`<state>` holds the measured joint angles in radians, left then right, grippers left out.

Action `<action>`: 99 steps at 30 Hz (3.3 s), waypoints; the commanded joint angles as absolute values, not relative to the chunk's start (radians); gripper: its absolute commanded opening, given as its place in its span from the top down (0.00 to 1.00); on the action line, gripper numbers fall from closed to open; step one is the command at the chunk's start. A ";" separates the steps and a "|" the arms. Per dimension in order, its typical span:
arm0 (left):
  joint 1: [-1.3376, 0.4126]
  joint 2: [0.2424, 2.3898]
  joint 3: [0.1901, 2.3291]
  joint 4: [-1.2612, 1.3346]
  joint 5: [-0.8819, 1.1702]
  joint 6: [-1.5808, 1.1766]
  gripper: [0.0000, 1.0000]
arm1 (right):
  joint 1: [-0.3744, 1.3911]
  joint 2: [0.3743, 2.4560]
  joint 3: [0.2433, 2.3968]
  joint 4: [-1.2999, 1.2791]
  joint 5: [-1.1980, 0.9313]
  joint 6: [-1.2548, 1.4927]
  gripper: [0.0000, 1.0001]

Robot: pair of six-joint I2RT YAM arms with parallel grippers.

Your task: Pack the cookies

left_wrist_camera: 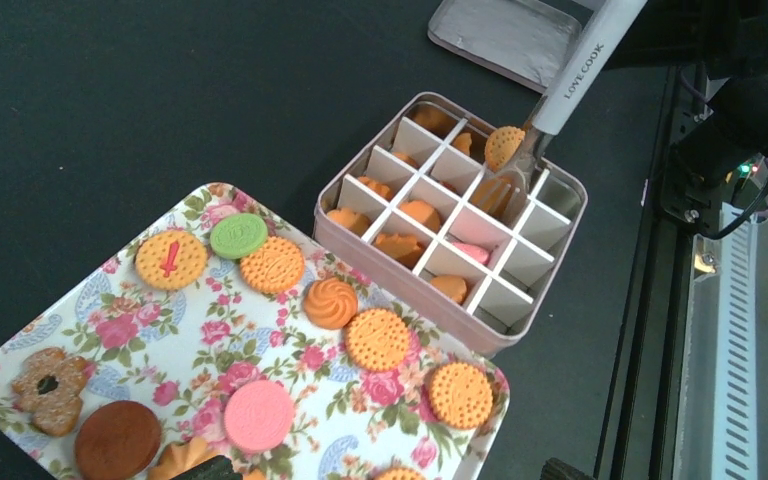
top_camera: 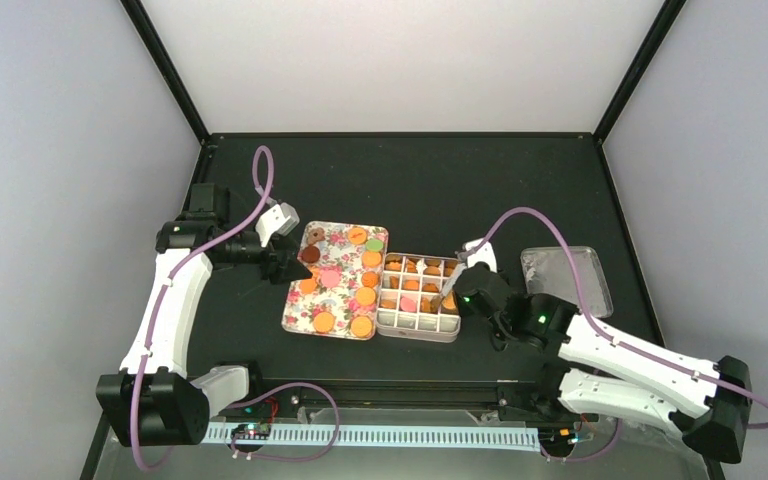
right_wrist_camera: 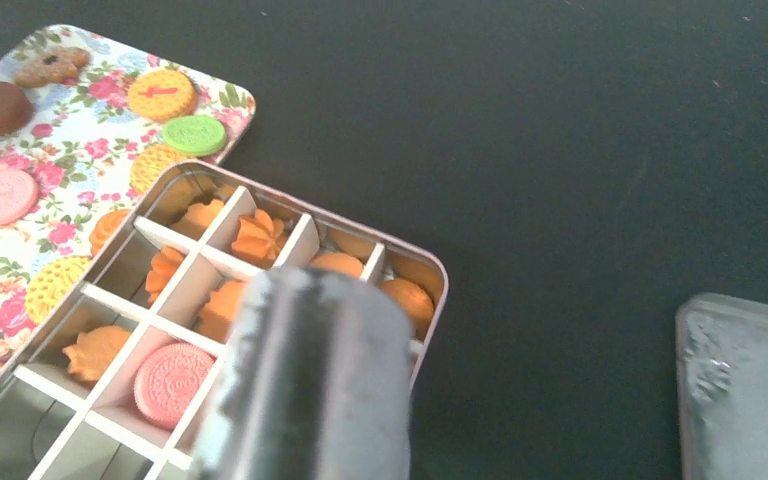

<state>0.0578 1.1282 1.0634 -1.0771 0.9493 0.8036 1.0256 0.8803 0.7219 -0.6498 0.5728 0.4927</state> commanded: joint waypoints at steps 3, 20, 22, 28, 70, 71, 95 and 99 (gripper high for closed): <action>0.063 1.130 1.102 -1.101 0.950 0.822 0.20 | 1.070 0.975 0.733 -0.433 0.560 0.520 0.96; 0.034 1.108 1.039 -1.182 1.015 0.988 0.20 | 1.071 0.903 0.668 -0.280 0.621 0.396 0.99; 0.008 1.110 1.035 -1.187 0.994 1.000 0.20 | 1.070 0.908 0.707 -0.270 0.644 0.359 0.99; -0.072 1.119 1.019 -1.130 0.974 0.945 0.20 | 1.068 0.884 0.744 -0.216 0.623 0.263 0.99; -0.213 1.124 1.153 -1.350 1.235 1.012 0.67 | 1.082 1.155 1.204 -0.063 -0.042 0.057 0.99; -0.213 1.127 1.156 -1.360 1.238 1.024 0.72 | 1.084 1.161 1.209 -0.060 -0.038 0.055 0.99; -0.225 1.029 1.112 -1.074 1.273 0.714 0.98 | 0.764 1.108 1.072 0.047 -0.745 0.348 0.09; -0.231 1.037 1.111 -1.100 1.265 0.730 0.98 | 0.763 1.220 1.199 -0.014 -0.802 0.316 0.09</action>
